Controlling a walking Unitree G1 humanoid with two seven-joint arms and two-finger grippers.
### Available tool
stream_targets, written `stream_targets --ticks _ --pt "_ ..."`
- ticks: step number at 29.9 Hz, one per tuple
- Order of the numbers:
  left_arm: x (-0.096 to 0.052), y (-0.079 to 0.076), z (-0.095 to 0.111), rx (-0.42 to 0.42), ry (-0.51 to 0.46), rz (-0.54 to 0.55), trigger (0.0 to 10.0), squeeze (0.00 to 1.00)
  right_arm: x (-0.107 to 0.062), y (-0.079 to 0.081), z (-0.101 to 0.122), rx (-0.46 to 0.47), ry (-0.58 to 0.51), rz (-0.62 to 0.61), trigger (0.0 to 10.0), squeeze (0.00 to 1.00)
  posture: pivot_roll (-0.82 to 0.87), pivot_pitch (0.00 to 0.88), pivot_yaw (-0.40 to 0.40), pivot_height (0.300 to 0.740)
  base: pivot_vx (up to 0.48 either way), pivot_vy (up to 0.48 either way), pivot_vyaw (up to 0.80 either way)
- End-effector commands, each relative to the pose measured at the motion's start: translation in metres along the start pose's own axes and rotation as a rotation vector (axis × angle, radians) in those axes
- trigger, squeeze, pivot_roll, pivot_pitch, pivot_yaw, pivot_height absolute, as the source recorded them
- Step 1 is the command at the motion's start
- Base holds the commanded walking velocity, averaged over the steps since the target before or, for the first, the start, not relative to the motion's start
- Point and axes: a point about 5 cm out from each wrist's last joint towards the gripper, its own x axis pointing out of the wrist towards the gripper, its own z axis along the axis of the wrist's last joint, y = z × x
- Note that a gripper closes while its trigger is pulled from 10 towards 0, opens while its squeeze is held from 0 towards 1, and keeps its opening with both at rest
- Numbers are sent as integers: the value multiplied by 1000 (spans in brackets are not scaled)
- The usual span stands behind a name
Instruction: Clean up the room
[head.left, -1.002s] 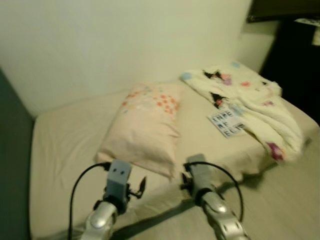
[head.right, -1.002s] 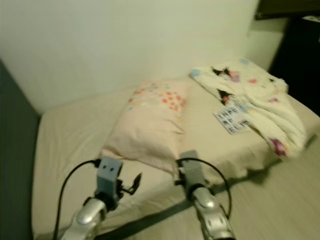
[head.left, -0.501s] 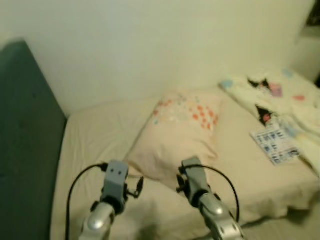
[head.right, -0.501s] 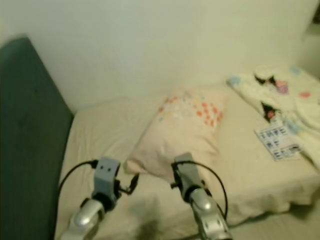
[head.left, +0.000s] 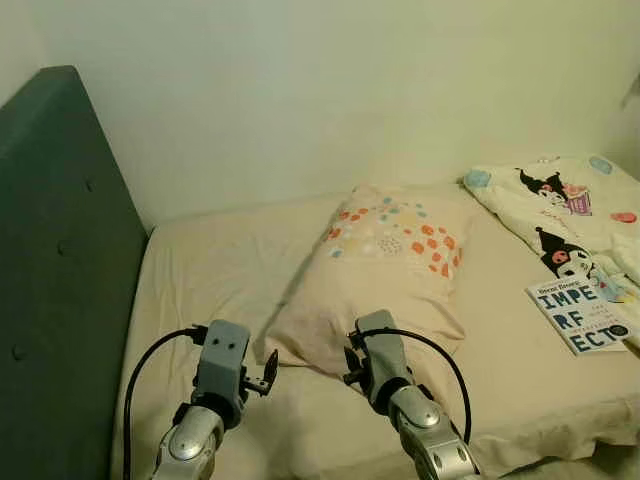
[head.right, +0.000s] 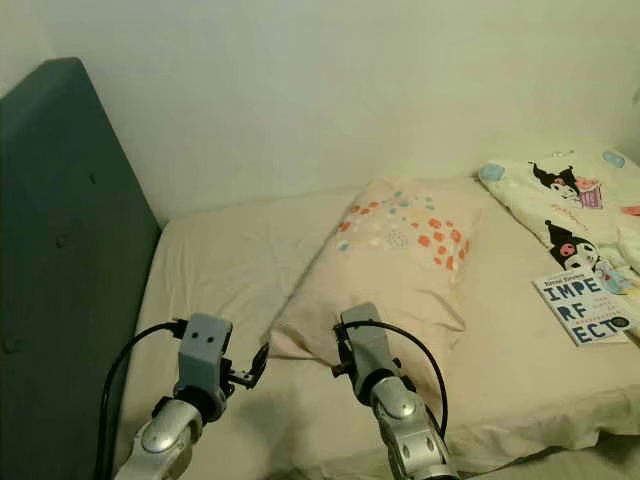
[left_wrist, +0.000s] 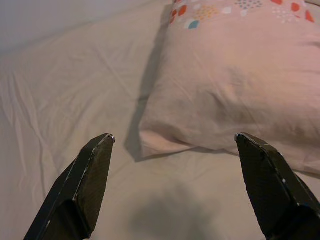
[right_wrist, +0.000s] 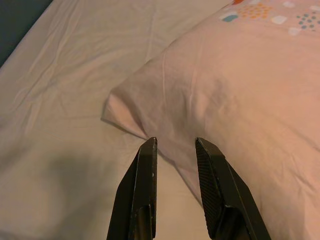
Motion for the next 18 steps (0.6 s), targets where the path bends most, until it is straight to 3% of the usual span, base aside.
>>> stream_targets --ticks 1,8,18 --pt "-2 1 -4 13 13 2 10000 0 1 -1 3 20 -21 -6 10000 0 -51 66 0 740 0 0 0" --pt "-1 2 -3 21 10 -3 10000 0 2 -10 13 67 -74 -56 10000 0 -51 72 1 740 0 0 0" --pt "-1 2 -2 22 5 -14 10000 0 2 -15 14 59 -89 -77 10000 0 -53 73 7 740 0 0 0"
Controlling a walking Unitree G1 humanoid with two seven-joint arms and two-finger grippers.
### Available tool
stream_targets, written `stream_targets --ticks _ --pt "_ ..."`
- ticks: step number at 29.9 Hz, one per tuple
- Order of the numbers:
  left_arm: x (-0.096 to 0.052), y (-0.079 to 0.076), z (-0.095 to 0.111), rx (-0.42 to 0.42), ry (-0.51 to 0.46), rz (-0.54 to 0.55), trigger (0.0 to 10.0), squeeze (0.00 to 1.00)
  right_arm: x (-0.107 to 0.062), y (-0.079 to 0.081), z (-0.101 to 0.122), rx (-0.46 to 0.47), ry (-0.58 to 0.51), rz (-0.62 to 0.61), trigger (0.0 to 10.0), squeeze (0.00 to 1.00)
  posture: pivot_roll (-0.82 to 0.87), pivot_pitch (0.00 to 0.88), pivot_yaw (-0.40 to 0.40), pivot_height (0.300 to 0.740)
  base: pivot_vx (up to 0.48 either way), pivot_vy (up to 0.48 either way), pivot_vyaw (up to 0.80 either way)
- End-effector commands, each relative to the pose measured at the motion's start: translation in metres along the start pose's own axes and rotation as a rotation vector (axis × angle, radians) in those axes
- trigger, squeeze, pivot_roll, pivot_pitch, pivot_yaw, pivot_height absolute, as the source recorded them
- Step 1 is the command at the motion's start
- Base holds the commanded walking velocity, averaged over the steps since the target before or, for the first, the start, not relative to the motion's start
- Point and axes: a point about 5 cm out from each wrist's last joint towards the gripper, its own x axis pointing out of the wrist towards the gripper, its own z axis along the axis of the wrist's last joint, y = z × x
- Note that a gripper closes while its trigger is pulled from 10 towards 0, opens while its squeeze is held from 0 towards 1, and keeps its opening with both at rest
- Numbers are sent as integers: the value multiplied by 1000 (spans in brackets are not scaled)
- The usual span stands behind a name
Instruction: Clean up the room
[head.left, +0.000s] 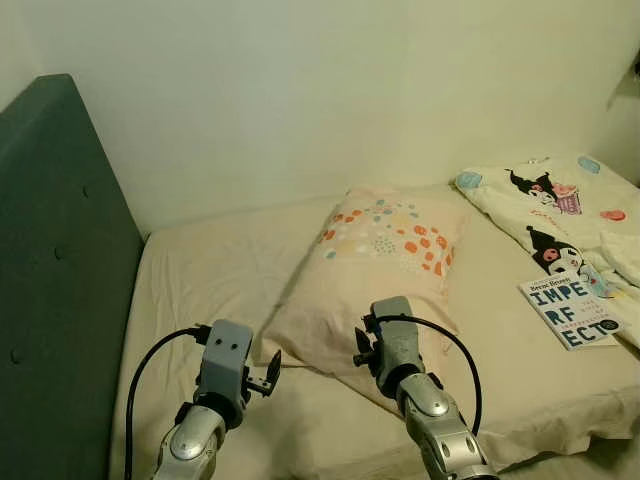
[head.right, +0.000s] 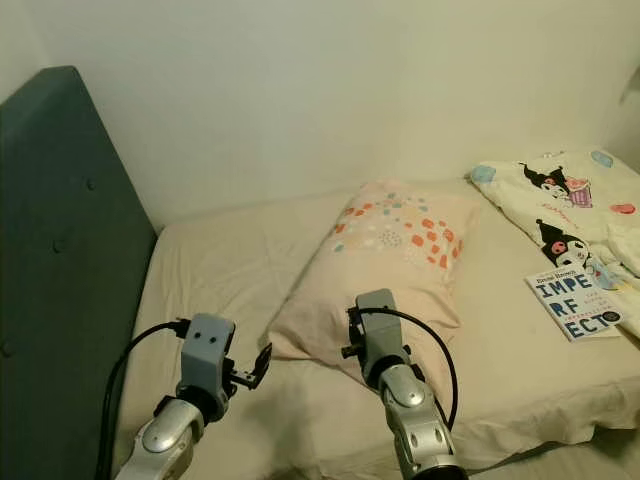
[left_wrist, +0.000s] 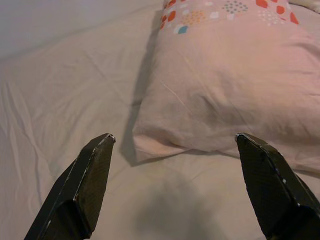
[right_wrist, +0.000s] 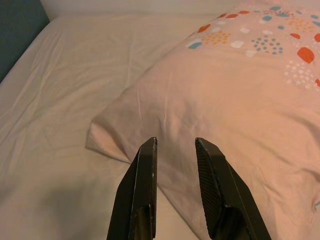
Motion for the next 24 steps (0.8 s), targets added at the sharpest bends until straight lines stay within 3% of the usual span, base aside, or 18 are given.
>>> stream_targets --ticks 1,4,12,14,24 --pt "-1 1 -3 13 13 -8 10000 0 0 -1 -1 13 -3 -8 10000 0 -53 73 7 740 0 0 0" --pt "0 -2 -2 24 7 -14 10000 0 0 -1 -2 14 -3 -7 10000 0 -53 73 7 740 0 0 0" --pt "0 -6 -1 45 8 -34 10000 0 -1 1 -2 13 -3 -1 10000 0 -54 79 8 740 0 -479 0" --pt "0 -5 -4 -15 30 -6 10000 0 -1 1 -2 12 -3 -2 10000 0 -53 78 8 740 0 0 0" --pt "1 -1 -5 10 35 12 10000 0 -1 0 -2 17 -4 1 10000 0 -54 79 9 740 0 0 0"
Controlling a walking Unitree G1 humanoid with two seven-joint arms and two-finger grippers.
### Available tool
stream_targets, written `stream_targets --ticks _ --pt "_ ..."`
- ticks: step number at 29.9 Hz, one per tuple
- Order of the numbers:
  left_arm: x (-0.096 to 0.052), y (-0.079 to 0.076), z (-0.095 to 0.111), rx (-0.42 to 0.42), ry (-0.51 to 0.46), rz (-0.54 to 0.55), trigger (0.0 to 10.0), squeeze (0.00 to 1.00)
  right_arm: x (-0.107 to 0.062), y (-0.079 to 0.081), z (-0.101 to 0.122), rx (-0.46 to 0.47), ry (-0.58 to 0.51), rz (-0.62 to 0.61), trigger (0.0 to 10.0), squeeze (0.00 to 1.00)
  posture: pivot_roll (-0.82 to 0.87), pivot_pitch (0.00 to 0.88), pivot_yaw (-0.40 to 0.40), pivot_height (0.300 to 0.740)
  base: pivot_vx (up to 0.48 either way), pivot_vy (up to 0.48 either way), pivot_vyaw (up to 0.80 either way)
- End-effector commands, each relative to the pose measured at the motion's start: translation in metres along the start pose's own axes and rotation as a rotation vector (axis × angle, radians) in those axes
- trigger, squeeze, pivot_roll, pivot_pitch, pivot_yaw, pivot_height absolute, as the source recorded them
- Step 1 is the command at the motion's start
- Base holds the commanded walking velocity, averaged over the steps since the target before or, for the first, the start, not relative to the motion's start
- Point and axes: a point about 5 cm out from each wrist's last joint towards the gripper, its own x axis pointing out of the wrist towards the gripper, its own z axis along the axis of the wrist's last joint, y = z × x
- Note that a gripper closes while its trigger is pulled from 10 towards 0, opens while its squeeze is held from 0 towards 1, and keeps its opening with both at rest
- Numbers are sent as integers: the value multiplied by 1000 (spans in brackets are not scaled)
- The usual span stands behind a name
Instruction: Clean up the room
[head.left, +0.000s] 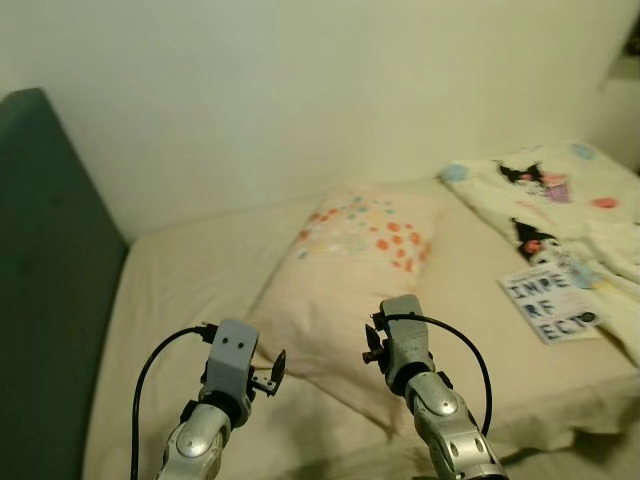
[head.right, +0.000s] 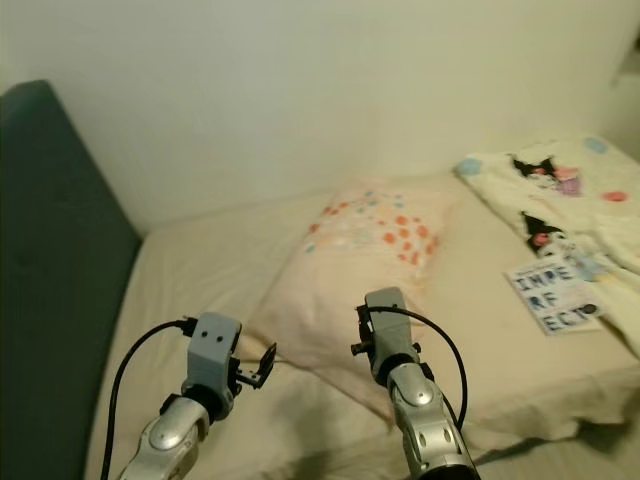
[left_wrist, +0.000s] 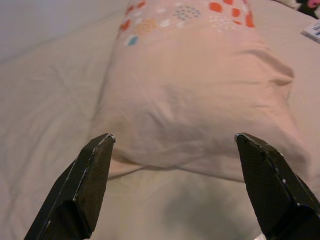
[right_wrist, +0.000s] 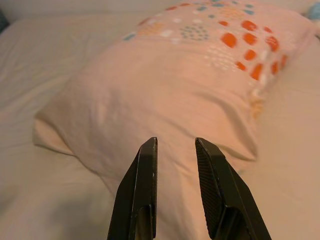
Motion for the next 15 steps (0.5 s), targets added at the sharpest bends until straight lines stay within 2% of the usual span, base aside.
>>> stream_targets --ticks 1,5,7,15 --pt "-3 5 -7 1 34 20 10000 0 0 6 -2 26 4 18 10000 0 -54 79 9 740 0 0 0" --pt "-3 5 -8 5 38 20 10000 0 0 5 -2 31 5 16 10000 0 -54 80 8 740 0 0 0" --pt "-2 4 -7 20 36 16 10000 0 1 3 -3 57 7 1 10000 0 -54 80 8 725 0 0 0" --pt "-1 4 -6 23 24 8 10000 0 1 0 -1 42 8 -7 10000 0 -58 79 11 690 0 0 0"
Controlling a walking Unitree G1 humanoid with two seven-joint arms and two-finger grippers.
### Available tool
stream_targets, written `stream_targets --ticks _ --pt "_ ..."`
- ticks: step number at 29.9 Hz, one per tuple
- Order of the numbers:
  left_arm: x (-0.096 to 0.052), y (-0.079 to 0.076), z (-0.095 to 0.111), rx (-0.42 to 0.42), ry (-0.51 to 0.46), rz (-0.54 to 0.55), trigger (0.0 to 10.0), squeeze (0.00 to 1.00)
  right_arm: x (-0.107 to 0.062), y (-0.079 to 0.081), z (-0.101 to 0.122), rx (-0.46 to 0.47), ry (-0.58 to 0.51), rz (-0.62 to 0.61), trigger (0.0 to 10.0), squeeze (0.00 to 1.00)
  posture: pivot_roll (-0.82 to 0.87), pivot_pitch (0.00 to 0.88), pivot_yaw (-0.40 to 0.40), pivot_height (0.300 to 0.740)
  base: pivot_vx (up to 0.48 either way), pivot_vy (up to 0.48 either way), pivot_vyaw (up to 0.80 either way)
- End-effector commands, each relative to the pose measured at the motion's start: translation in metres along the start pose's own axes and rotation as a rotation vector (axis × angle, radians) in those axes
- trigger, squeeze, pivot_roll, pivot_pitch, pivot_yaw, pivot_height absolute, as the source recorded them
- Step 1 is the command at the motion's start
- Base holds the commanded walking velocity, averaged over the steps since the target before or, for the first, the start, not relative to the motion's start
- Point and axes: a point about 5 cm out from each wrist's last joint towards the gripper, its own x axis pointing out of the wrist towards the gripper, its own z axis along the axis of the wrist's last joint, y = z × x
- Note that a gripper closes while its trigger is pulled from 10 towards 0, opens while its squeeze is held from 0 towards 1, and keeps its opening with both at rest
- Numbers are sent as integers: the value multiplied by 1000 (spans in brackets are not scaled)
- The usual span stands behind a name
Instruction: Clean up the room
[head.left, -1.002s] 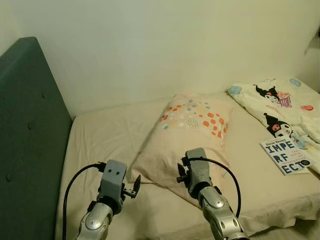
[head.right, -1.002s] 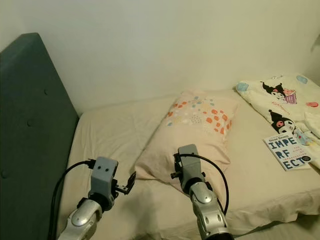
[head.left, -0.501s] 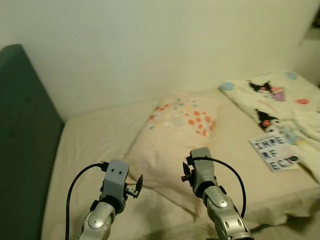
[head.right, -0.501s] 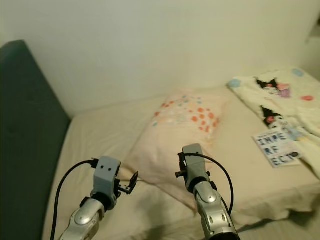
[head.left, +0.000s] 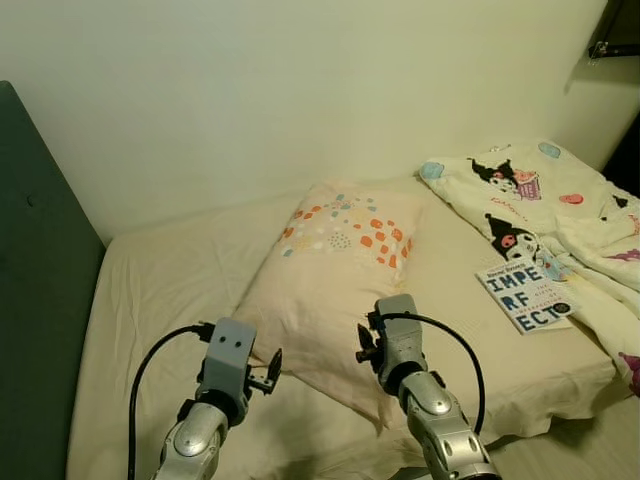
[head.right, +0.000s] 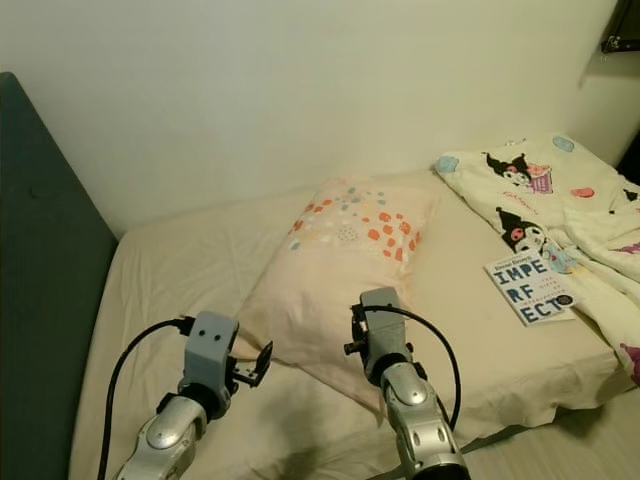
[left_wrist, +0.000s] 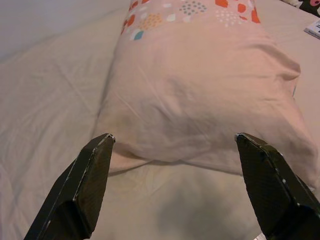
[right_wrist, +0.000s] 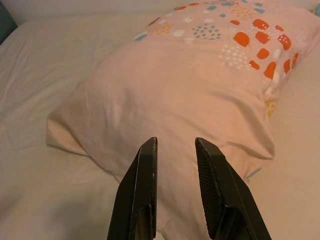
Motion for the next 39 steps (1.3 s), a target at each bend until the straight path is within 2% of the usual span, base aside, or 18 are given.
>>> stream_targets --ticks 1,17,25,39 --pt "-1 1 -5 11 20 -8 10000 0 0 -1 -3 15 14 -6 10000 0 -58 79 11 680 0 0 0" --pt "0 -2 -5 27 19 -32 10000 0 0 -1 -4 19 15 -7 10000 0 -57 81 14 630 0 0 0" --pt "-1 -3 -5 36 19 -53 10000 0 -1 0 -4 31 9 -6 10000 0 -56 79 16 591 0 0 0" --pt "-2 -3 -6 40 24 -72 10000 0 -2 3 -7 30 15 1 10000 0 -53 72 21 591 0 0 0"
